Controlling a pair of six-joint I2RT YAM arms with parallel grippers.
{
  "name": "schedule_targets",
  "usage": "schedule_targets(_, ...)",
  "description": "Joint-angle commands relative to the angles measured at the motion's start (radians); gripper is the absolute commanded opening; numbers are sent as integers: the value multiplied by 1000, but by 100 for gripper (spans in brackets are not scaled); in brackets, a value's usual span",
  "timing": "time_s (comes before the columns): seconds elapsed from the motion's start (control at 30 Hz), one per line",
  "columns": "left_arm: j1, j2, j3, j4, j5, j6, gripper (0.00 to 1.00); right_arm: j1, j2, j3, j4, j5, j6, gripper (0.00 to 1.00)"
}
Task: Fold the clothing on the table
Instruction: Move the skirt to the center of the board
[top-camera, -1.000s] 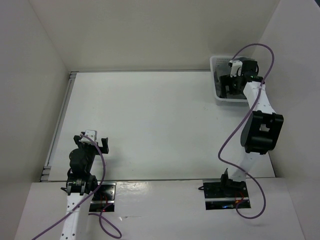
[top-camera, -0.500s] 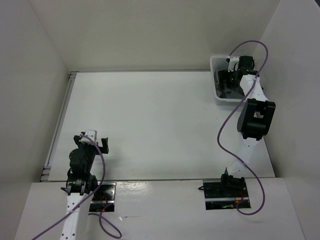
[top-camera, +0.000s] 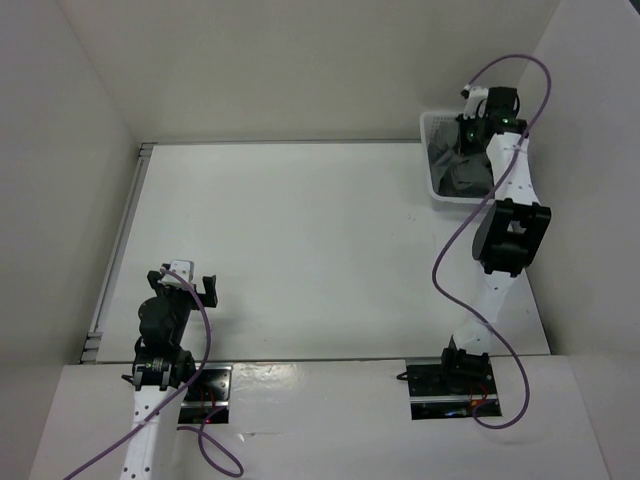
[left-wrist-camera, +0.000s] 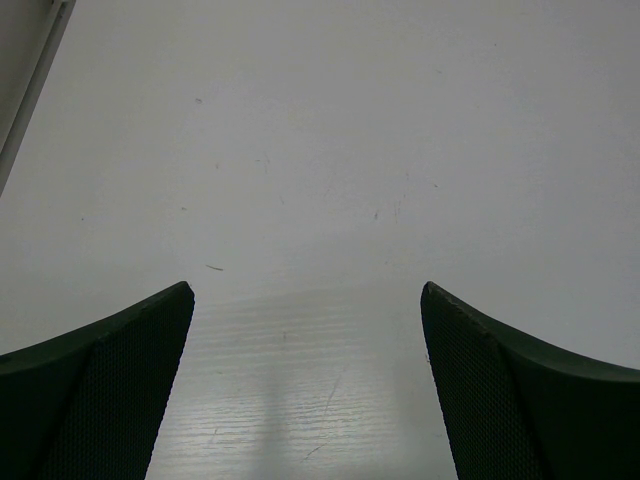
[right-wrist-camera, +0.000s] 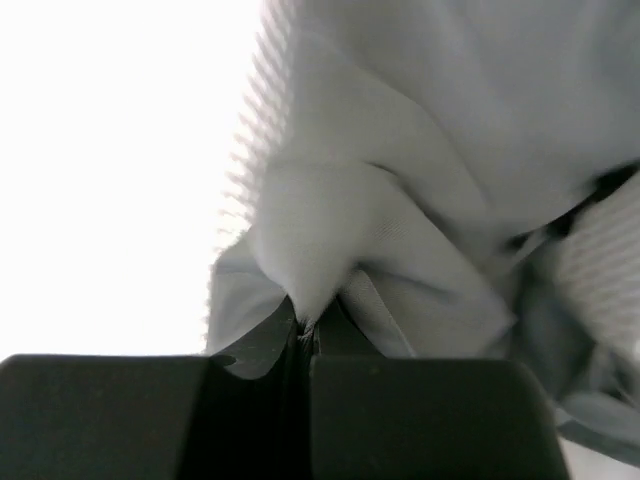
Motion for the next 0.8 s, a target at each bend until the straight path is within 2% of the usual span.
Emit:
schedule_targets(0.0,-4,-136,-38,31,-3,13,100,-2,-263,192,-32,-152,47,0)
schedule_targets(0.1,-4,-136,-38,31,-3,13,100,17,-331,280,-75,-274,75,0)
schedule_targets(0.17,-4,-136,-38,31,-3,13,100,74,-385,318,-99,-375,75,0)
schedule_targets(0.37,-4,-136,-38,31,-3,13,100,255,-492,266,-135,-553,53,0)
schedule_targets(0.47,-4,-136,-38,31,-3,13,100,265,-521,150,-87,-718,81,0)
schedule_targets(0.53,-4,-136,-38,31,-3,13,100,275,-535,57,-49,-753,92,0)
schedule_targets(0.6,-4,-136,-38,31,-3,13,100,330,-570,-44,-49,-730,35,3)
schedule_targets(0.63,-4,-136,-38,31,-3,13,100,352,-581,-88,-49,-692,15,16)
schedule_targets(0.67,-4,-136,-38,31,-3,13,100,373,-607,-138,-20,-517,27,78)
schedule_targets(0.7,-4,-136,-38,31,-3,13,100,404,-621,-254,23,-395,58,99)
schedule_targets(0.73,-4,-136,-38,31,-3,13,100,404,-621,-304,107,-272,93,99)
schedule_targets(0.77,-4,-136,-38,31,-3,13,100,404,-621,-341,123,-162,121,99)
